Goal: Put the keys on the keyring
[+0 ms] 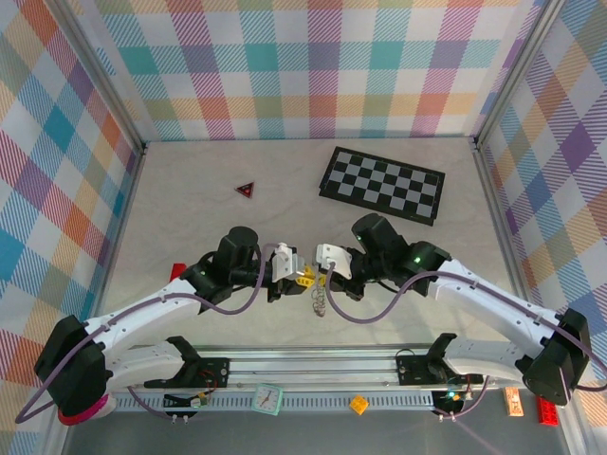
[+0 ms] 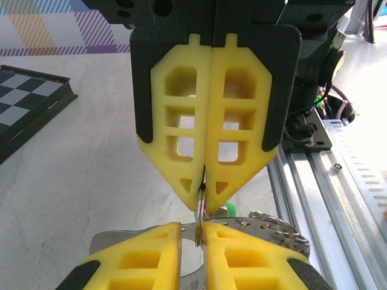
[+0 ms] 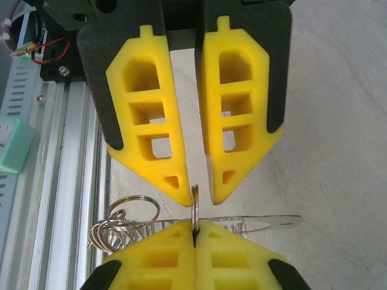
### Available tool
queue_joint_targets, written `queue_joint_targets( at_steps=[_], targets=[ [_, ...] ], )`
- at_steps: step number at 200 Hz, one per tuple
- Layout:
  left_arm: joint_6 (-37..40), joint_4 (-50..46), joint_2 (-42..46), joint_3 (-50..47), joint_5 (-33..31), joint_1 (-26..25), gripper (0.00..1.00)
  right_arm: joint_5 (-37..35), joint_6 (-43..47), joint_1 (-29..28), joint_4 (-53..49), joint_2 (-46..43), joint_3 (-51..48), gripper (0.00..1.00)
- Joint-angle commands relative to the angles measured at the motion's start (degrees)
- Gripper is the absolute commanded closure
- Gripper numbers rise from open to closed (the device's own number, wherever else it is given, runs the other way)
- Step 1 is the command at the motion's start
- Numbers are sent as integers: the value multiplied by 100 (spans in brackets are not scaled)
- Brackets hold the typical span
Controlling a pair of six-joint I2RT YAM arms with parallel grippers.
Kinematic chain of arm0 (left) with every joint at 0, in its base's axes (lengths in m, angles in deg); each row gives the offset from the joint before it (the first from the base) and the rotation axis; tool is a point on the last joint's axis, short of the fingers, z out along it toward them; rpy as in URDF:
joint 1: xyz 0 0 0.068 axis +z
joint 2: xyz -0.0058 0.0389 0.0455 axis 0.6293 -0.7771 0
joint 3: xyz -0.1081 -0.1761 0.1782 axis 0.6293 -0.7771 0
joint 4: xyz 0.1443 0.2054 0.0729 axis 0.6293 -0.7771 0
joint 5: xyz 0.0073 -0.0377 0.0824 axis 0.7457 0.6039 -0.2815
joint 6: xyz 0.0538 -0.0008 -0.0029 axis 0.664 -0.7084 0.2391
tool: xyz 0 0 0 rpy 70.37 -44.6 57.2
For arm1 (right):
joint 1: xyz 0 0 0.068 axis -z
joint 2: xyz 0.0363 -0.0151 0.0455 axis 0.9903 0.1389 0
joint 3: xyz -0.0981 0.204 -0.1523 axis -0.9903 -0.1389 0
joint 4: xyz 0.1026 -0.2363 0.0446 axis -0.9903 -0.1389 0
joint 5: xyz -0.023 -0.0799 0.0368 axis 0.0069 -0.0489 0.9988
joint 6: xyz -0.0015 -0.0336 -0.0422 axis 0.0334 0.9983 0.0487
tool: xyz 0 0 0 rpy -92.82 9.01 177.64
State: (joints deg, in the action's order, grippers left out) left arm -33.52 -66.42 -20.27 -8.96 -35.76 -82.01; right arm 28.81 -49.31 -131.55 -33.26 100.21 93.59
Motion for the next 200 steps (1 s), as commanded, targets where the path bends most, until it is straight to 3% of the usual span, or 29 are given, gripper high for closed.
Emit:
queue_joint_targets(
  at_steps=[1,87,132,200],
  targets=[
    [136,-76,-49,213,69,-46,86,33,253,-123,-268,94,284,100],
    [194,-141,5,195,114,-50,100,270,-104,-181,191,-204,113,100],
    [139,66,123,32,196,-51,100,279,-624,89,640,-679,-556,78],
    [54,319,178,-76,307,-55,100,349,-867,228,980,-715,-1013,71]
  ],
)
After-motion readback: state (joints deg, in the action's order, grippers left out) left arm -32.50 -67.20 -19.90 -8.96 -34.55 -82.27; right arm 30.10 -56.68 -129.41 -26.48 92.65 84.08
